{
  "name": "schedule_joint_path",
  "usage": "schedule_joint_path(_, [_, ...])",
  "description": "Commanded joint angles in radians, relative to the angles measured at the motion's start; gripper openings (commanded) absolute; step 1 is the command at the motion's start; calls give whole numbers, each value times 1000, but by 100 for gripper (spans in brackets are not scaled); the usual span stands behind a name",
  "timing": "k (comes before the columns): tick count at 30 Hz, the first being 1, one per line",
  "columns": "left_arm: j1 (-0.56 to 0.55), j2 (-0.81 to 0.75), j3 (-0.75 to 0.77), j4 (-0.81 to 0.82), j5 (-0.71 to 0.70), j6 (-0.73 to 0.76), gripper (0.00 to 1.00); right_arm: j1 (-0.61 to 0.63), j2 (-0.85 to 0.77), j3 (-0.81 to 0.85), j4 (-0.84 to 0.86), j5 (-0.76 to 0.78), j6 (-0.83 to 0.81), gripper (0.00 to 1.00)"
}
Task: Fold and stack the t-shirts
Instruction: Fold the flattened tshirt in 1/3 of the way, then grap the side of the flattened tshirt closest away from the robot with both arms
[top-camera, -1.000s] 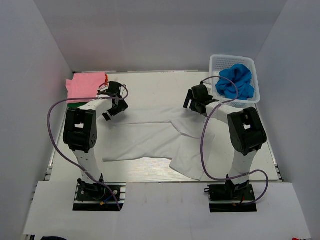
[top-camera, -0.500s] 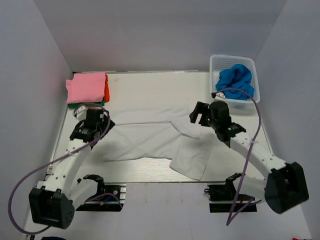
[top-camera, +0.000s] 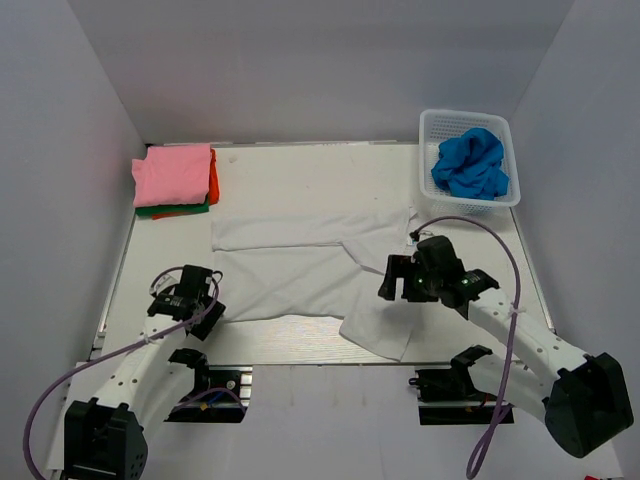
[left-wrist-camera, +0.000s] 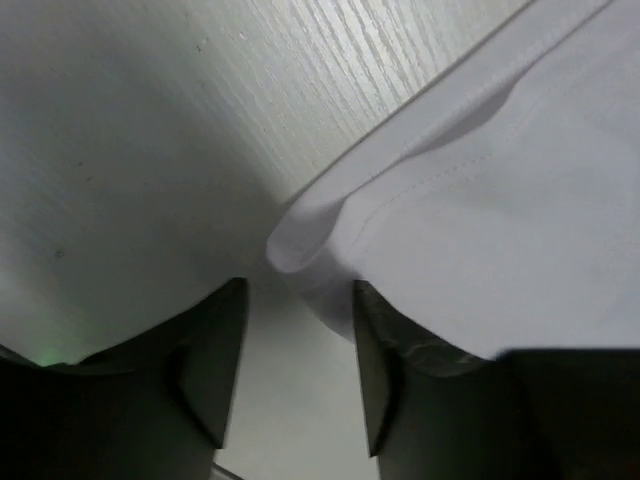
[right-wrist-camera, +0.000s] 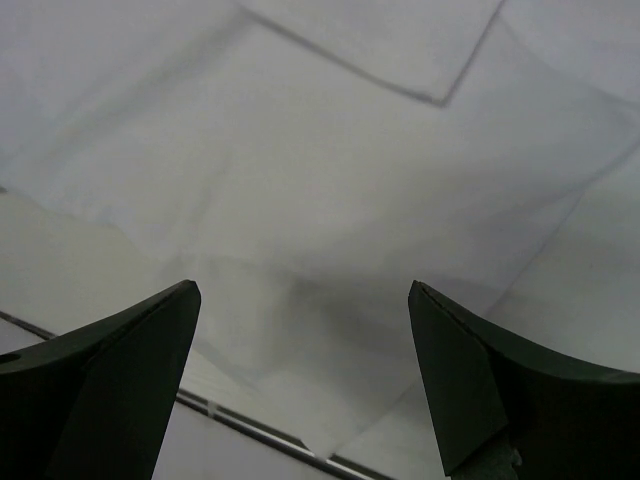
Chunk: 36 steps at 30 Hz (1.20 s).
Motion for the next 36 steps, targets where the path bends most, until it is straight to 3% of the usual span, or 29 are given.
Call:
schedule_joint_path(1, [4, -17, -21, 44, -15, -54, 54, 48, -19, 12, -172, -2, -16, 90])
schedule_joint_path(3, [4, 8, -34, 53, -37, -54, 42, 62, -25, 7, -194, 11, -1, 90])
schedule_joint_path(5, [4, 45, -34, 63, -49, -63, 21, 101, -28, -14, -228, 9, 11, 89])
schedule_joint_path(7, [4, 69, -24, 63, -63, -63, 13, 145, -8, -32, -249, -6, 27, 87])
schedule_joint_path(8, [4, 78, -15, 63, -63, -63, 4, 153, 0, -40, -255, -28, 39, 85])
schedule_joint_path(16, [4, 57, -6, 53, -54, -63, 0, 298, 69, -43, -361, -71, 111, 82])
schedule_joint_path(21, [4, 36, -6, 53, -54, -63, 0, 338, 137, -91, -280, -95, 128, 82])
schedule_joint_path(25, [4, 25, 3, 44, -54, -63, 0, 363, 193, -98, -225, -71, 148, 74])
schedule_joint_path(26, [4, 25, 14, 44, -54, -63, 0, 369, 204, -91, -228, -52, 157, 67])
schedule_joint_path(27, [4, 25, 14, 44, -54, -63, 0, 369, 202, -89, -207, -39, 175, 46])
schedule_joint_path(30, [4, 36, 25, 44, -45, -63, 0, 369, 190, -65, -206, -5, 186, 4])
schedule_joint_path(31, [-5, 36, 34, 44, -44, -63, 0, 372, 182, -60, -209, 3, 195, 0])
schedule_joint_path(36, [-14, 48, 61, 23, -54, -63, 0, 364, 138, -11, -203, 55, 194, 0])
